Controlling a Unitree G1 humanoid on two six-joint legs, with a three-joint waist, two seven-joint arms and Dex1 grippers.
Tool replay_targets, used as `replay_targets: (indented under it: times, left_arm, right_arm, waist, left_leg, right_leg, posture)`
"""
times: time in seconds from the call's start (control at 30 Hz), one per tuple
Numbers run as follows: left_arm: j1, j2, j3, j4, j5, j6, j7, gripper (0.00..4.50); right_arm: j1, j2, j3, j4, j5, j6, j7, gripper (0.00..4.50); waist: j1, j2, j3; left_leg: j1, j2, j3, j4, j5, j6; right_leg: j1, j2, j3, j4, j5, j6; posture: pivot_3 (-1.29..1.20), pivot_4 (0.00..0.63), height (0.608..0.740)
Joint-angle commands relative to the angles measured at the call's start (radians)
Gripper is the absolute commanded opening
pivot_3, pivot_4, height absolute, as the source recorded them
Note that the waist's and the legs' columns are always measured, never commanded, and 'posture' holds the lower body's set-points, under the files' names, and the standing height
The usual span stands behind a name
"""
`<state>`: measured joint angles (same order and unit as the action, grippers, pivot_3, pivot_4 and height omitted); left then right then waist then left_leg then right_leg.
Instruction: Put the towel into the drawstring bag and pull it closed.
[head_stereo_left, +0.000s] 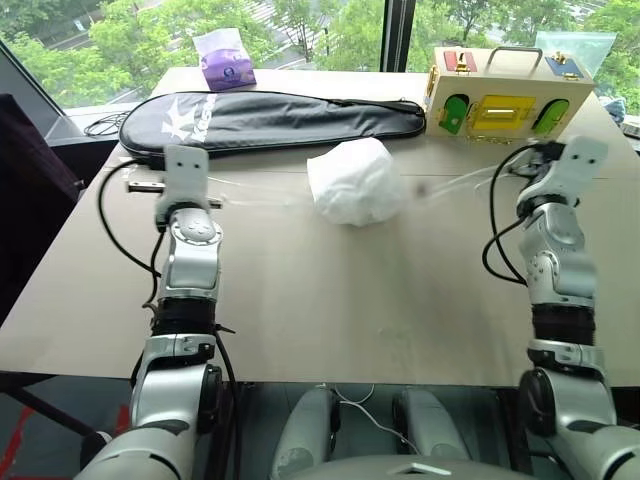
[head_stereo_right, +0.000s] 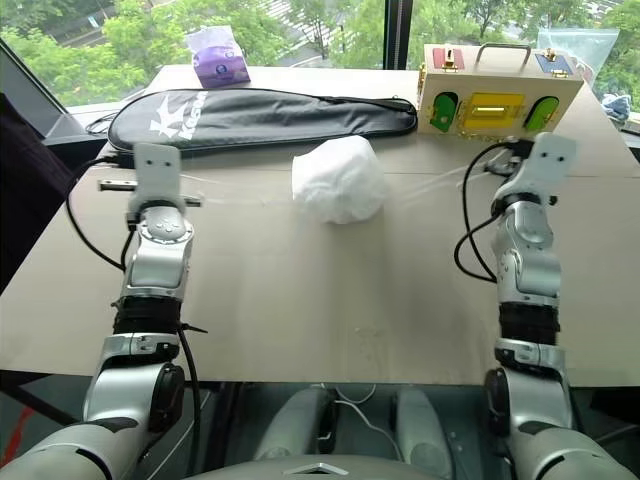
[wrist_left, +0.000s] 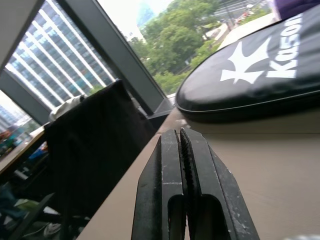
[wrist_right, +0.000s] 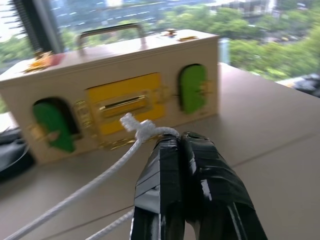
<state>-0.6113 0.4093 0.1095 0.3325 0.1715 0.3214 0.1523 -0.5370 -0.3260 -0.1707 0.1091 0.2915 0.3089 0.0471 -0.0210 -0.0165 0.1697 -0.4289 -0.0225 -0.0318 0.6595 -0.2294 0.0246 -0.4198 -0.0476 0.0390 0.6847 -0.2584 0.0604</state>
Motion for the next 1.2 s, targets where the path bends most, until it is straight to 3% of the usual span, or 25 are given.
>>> replay_targets:
  times: [0.03,0.1,0.13,0.23,0.27,0.4,0.57,0.77,0.93,1.2]
  left_arm:
    - [0.049,0.006,-0.049,-0.075,-0.174,-0.092,-0.370,0.71]
    - [0.100,0.046,-0.080,-0.131,-0.283,-0.052,-0.606,1.10]
    - [0.124,0.068,-0.095,-0.159,-0.318,-0.035,-0.697,1.72]
    - [0.255,0.212,-0.096,-0.229,-0.402,-0.014,-0.956,2.84]
    - [0.286,0.252,-0.091,-0.236,-0.413,-0.016,-1.004,3.20]
    - [0.378,0.395,-0.019,-0.173,-0.449,-0.048,-1.138,3.21]
    - [0.487,0.482,0.049,-0.166,-0.487,-0.073,-1.236,3.21]
    - [0.382,0.412,0.174,-0.091,-0.547,0.006,-1.064,3.21]
    - [0.285,0.329,0.215,-0.200,-0.648,0.159,-0.961,3.21]
    - [0.036,0.242,0.376,-0.126,-0.793,0.353,-0.707,3.21]
  right_arm:
    - [0.138,-0.134,0.114,-0.150,0.068,0.063,0.368,1.44]
    - [0.229,-0.239,0.129,-0.185,0.092,0.090,0.517,1.91]
    - [0.262,-0.279,0.133,-0.198,0.094,0.088,0.571,2.54]
    - [0.362,-0.402,0.077,-0.199,0.147,0.133,0.714,3.69]
    - [0.387,-0.433,0.060,-0.195,0.164,0.140,0.753,3.75]
    - [0.477,-0.466,-0.062,-0.118,0.188,0.004,0.858,3.75]
    - [0.527,-0.450,-0.121,-0.082,0.203,-0.050,0.916,3.75]
    - [0.521,-0.397,-0.135,-0.077,0.189,-0.070,0.863,3.75]
    - [0.492,-0.365,-0.117,-0.089,0.168,-0.084,0.819,3.75]
    - [0.452,-0.335,-0.114,-0.096,0.152,-0.091,0.778,3.75]
  waist:
    - [0.001,0.000,0.000]
    - [0.002,0.000,0.000]
    - [0.003,0.000,0.000]
    - [-0.008,0.000,0.000]
    - [-0.012,0.000,0.000]
    - [-0.017,0.000,0.001]
    - [-0.017,0.000,0.001]
    - [-0.006,0.000,0.001]
    - [0.009,0.000,0.001]
    - [0.004,-0.002,0.002]
  left_leg:
    - [-0.001,0.001,-0.001,0.000,-0.001,0.002]
    - [-0.002,0.002,-0.001,0.000,-0.002,0.003]
    - [-0.002,0.001,0.000,0.000,-0.002,0.003]
    - [-0.001,0.002,0.001,0.000,-0.002,0.004]
    - [0.000,0.003,0.001,-0.001,-0.003,0.005]
    - [0.016,0.005,0.002,-0.007,-0.004,0.005]
    - [0.029,0.008,0.005,-0.007,-0.004,0.005]
    - [0.029,0.008,0.003,-0.007,-0.004,0.005]
    - [0.028,0.008,0.003,-0.007,-0.004,0.005]
    - [0.028,0.007,0.002,-0.007,-0.004,0.005]
  right_leg:
    - [0.000,0.001,-0.001,-0.003,0.000,0.000]
    - [0.001,0.001,-0.001,-0.005,0.000,0.000]
    - [0.001,0.000,-0.001,-0.005,0.000,0.000]
    - [0.001,0.000,0.000,-0.007,0.000,0.000]
    - [0.002,0.000,0.001,-0.007,0.000,0.000]
    - [0.015,-0.002,0.002,-0.008,0.000,-0.001]
    - [0.028,-0.001,0.003,-0.011,-0.003,-0.006]
    - [0.029,-0.003,0.002,-0.011,-0.002,-0.003]
    - [0.029,-0.003,0.001,-0.012,-0.001,-0.003]
    - [0.028,-0.002,0.000,-0.012,-0.001,-0.003]
  posture:
    - [0.00,0.150,0.740]
    - [0.00,0.150,0.740]
    - [0.00,0.150,0.740]
    - [0.00,0.150,0.740]
    - [0.00,0.150,0.740]
    - [0.00,0.150,0.740]
    - [0.00,0.150,0.740]
    - [0.00,0.150,0.740]
    - [0.00,0.150,0.740]
    - [0.00,0.150,0.740]
